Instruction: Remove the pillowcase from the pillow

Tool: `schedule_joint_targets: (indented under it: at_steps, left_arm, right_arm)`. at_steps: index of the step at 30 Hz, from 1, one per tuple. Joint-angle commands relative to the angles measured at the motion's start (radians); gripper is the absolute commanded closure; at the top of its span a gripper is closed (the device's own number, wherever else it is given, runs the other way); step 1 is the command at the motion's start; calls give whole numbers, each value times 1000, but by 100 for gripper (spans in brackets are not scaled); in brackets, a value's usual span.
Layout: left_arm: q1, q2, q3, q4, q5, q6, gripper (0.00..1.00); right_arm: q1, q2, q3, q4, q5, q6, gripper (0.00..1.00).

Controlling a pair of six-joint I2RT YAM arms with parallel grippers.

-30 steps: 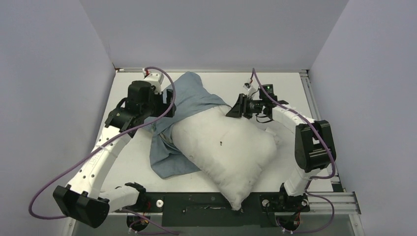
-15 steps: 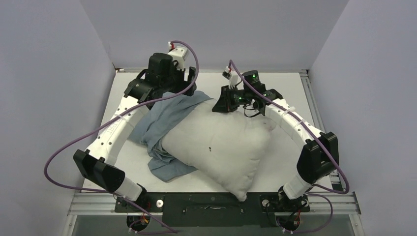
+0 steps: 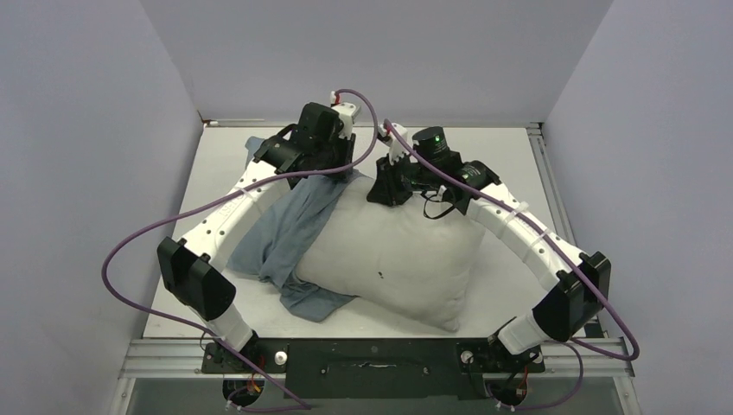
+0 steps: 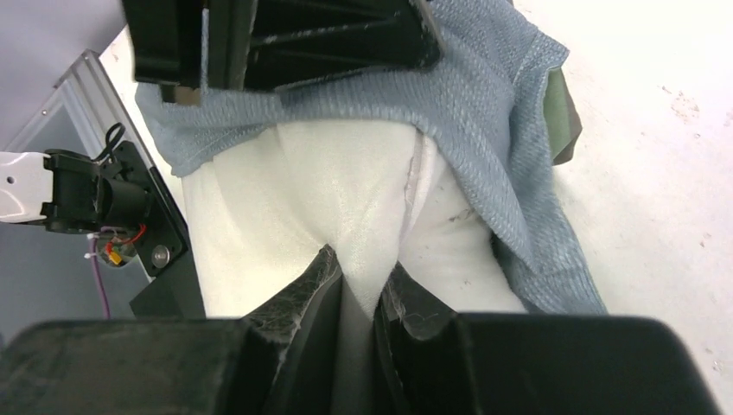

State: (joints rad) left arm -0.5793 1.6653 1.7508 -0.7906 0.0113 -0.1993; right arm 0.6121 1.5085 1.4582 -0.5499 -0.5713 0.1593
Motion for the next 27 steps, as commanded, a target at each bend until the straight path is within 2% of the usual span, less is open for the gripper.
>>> schedule_joint_targets:
  at_steps: [1,2,8,19,24,27]
  left_arm:
    - [-2,-30,-26,24,-76,-18,93]
    - [-1,-40,-32,28,-95,-17,100]
    - [40,-83,-34,22,-220,9,100]
    - [347,-142,-105,47,-230,4,100]
    - [467,-132,-154,71,-218,-1,100]
    - [502,-109,-187,95,-203,-12,100]
  right_arm:
    - [17,-124,33,24,61,-25,95]
    - [17,-140,19,17,75,-26,95]
    - [15,-243,-40,-28,178,-24,95]
    - [-76,-456,-147,-92,343,25,95]
    - [-147,-501,-196,-110,385,55,95]
    - [-181,-498,-244,-114,416,77,95]
